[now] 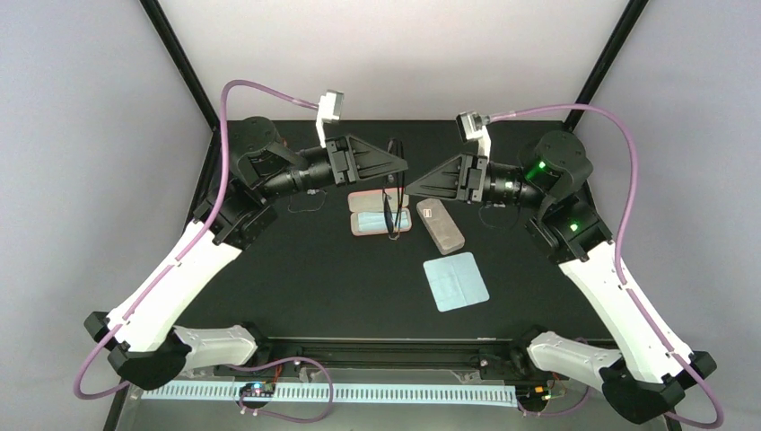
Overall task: Organize the sunglasses
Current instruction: Place the sunglasses in the sunglasses case.
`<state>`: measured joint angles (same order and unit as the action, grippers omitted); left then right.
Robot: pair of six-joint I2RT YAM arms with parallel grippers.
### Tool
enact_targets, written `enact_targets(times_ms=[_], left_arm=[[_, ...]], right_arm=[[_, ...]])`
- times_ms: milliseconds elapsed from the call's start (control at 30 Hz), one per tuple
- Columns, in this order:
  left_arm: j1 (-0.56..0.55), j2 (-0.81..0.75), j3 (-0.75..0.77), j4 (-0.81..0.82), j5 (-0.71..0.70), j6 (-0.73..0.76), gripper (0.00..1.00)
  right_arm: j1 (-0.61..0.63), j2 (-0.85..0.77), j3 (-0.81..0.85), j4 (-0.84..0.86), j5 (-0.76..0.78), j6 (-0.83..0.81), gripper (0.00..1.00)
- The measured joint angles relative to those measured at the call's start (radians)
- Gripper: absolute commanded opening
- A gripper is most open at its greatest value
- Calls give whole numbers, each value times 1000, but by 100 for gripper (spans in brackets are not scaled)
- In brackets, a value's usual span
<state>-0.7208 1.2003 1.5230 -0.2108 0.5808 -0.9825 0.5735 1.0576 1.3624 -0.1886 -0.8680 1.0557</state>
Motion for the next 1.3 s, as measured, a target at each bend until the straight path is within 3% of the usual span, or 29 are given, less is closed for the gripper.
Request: enact_targets(times_ms=[467, 1000, 1200, 1300], left_arm=[[-34, 12, 0, 3, -13, -2, 50], [-47, 11, 0, 3, -38, 3, 50], [-47, 8, -1, 2, -45, 10, 60], [-47, -1, -2, -11, -65, 14, 73]], right_arm=[[5, 59, 49, 17, -10, 50, 23], [11, 56, 33, 15, -25, 54, 1], [11, 52, 32, 6, -20, 54, 1], [12, 46, 30, -6, -11, 46, 1]])
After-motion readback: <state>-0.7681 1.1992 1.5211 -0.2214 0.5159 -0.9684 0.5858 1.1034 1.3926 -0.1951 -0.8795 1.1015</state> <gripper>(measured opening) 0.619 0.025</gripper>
